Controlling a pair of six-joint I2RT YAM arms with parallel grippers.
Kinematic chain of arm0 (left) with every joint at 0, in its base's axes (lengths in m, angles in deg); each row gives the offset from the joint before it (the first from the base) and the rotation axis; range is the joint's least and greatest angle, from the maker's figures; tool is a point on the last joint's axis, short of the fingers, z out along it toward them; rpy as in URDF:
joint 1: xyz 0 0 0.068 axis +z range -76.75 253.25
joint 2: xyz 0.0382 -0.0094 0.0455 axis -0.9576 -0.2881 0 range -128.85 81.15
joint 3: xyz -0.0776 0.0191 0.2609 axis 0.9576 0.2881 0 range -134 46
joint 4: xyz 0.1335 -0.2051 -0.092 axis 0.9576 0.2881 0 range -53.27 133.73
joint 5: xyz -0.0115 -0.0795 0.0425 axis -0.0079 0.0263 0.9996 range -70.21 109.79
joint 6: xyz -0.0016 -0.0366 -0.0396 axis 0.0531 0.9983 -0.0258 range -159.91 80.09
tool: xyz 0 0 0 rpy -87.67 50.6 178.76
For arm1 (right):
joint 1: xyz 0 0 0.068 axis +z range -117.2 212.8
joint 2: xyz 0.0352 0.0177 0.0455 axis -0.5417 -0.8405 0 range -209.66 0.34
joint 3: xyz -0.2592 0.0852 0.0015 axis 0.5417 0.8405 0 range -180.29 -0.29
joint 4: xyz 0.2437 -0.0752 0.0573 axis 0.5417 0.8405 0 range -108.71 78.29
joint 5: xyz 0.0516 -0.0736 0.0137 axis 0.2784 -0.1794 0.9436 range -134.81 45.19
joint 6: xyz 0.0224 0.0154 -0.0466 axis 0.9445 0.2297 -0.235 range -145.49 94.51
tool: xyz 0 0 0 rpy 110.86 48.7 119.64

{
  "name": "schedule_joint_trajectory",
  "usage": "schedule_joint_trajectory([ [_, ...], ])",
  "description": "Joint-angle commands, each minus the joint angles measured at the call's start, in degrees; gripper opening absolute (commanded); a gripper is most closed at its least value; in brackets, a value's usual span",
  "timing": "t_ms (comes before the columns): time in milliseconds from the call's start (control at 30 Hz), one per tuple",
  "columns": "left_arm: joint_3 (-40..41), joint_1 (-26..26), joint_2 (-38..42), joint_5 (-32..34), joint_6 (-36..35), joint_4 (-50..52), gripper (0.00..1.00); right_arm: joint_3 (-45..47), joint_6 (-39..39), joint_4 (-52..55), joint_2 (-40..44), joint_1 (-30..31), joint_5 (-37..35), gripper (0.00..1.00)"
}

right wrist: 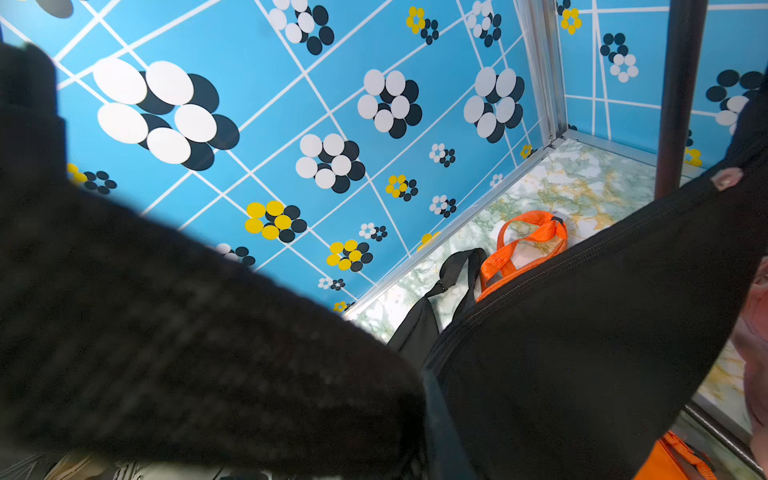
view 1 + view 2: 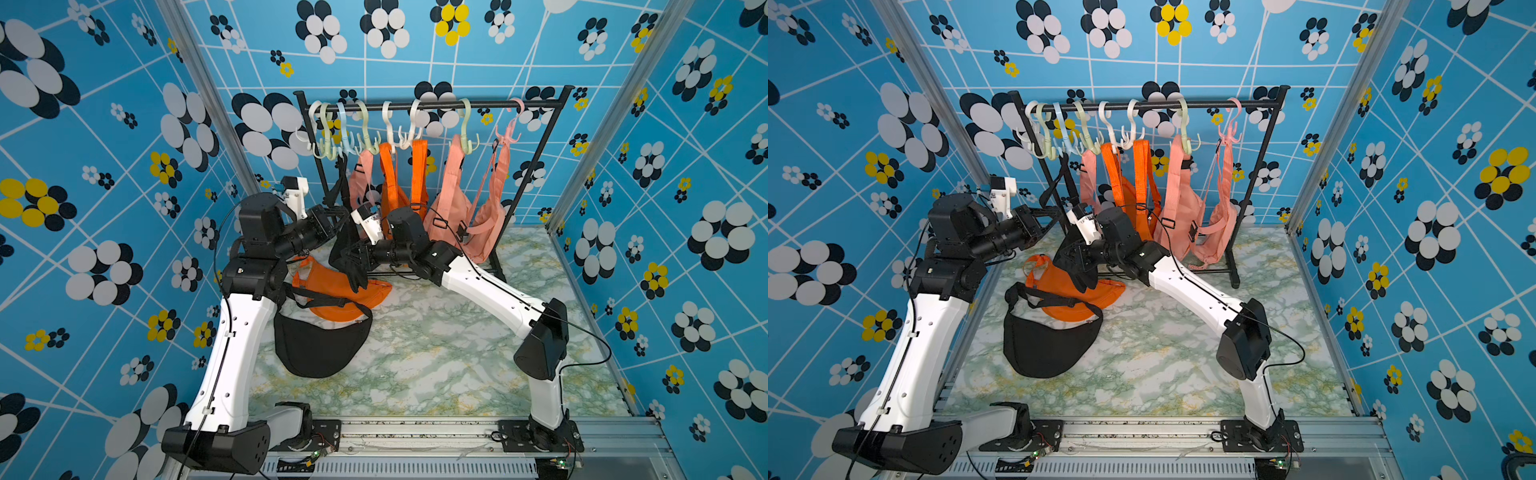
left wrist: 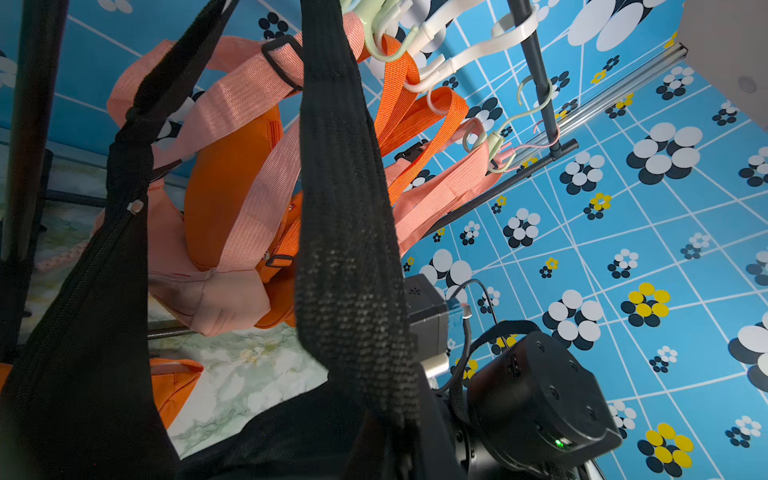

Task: Take the bag off the hook
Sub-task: Pick up the bag from the hook.

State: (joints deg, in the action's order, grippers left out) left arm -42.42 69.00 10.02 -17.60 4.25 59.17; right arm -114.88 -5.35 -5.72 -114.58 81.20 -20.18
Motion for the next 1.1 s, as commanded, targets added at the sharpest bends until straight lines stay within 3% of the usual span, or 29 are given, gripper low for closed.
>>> schedule_joint_trajectory([
  [0, -1.65, 0.02, 1.10, -2.02, -1.17, -1.91, 0.00, -1.04, -0.86, 0.62, 1.21, 0.00, 0.73, 0.13],
  [167, -3.29, 0.20, 3.48, 0.84, -4.71, 0.28, 0.02, -1.23, -1.90, 1.32, 3.16, 0.00, -0.76, 0.00],
  [300, -3.42, 0.29, 4.42, 3.39, -6.50, 1.61, 0.19, -3.57, -2.76, 2.69, 4.79, 0.03, 0.26, 0.00],
  [333, -3.38, 0.35, 4.42, 3.55, -6.67, 1.73, 0.31, -4.13, -3.06, 3.20, 5.42, -0.04, 0.55, 0.00],
  [400, -3.34, 0.60, 4.39, 3.66, -7.27, 1.82, 0.71, -4.16, -3.44, 3.52, 6.81, 0.02, 1.10, 0.00],
  [433, -3.27, 0.80, 4.37, 4.00, -7.77, 1.74, 0.83, -3.95, -3.79, 3.74, 7.70, -0.05, 1.21, 0.00],
  [500, -2.86, 1.44, 4.19, 6.00, -9.92, 2.17, 0.99, -3.10, -4.45, 4.23, 9.52, 0.02, 1.22, 0.00],
  [733, -3.34, 5.31, -1.65, 15.16, -15.91, 4.95, 0.99, 4.87, -8.26, 4.17, 18.74, 0.02, -4.04, 0.00],
  [1067, -10.20, 3.85, -16.87, 13.85, -17.64, 4.87, 0.99, 9.53, -11.97, 3.48, 27.20, -1.32, -10.55, 0.00],
])
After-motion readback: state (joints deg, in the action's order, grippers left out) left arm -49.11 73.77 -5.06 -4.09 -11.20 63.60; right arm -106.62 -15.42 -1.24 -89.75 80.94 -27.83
